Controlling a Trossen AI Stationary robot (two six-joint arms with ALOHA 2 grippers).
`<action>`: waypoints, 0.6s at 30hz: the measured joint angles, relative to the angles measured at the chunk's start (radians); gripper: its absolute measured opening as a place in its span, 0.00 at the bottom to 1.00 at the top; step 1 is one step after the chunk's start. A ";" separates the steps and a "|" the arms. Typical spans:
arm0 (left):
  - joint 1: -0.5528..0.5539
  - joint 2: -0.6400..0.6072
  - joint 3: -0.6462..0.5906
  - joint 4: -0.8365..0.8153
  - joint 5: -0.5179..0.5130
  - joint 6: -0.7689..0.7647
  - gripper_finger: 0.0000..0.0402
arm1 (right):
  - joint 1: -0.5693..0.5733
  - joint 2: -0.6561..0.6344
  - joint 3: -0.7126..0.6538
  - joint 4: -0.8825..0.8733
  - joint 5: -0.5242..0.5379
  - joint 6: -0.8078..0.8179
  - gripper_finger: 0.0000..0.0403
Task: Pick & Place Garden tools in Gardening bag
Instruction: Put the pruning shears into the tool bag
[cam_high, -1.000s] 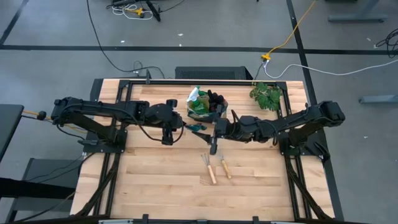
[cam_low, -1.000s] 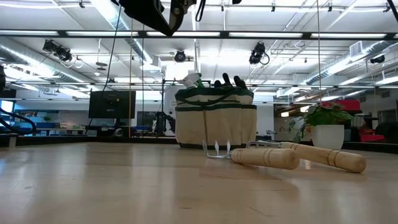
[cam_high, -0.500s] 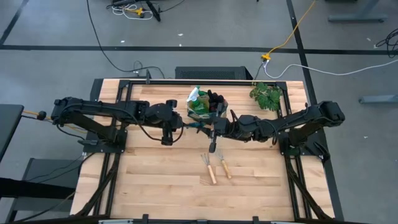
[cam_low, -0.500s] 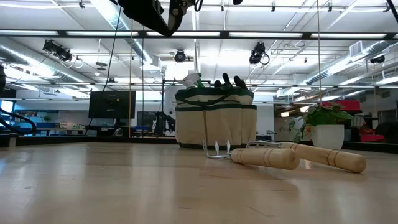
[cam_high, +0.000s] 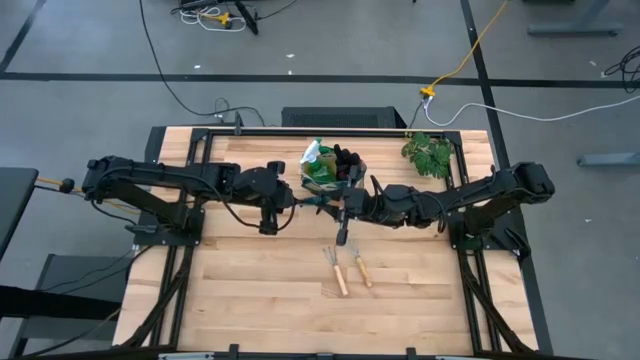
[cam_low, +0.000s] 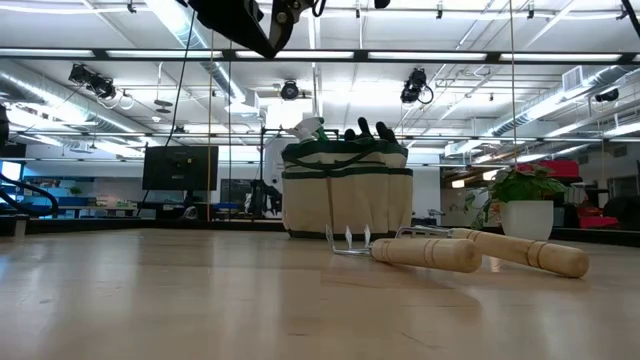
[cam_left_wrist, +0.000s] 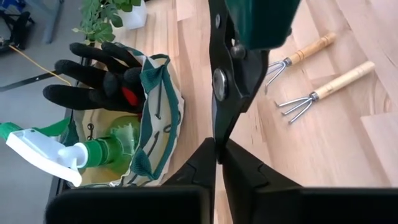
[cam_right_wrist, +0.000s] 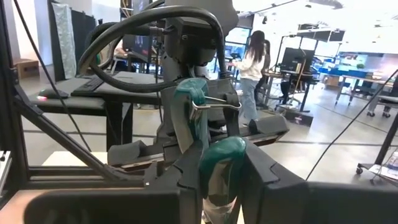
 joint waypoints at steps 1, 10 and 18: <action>0.000 0.000 0.000 0.000 -0.002 0.002 0.07 | 0.000 0.000 0.000 -0.001 0.000 0.001 0.14; -0.001 0.000 0.000 0.008 -0.055 0.004 0.12 | 0.000 -0.003 0.000 -0.035 0.022 0.004 0.14; 0.001 0.000 0.002 -0.063 -0.181 0.011 0.12 | 0.001 -0.041 0.000 -0.128 0.086 0.012 0.13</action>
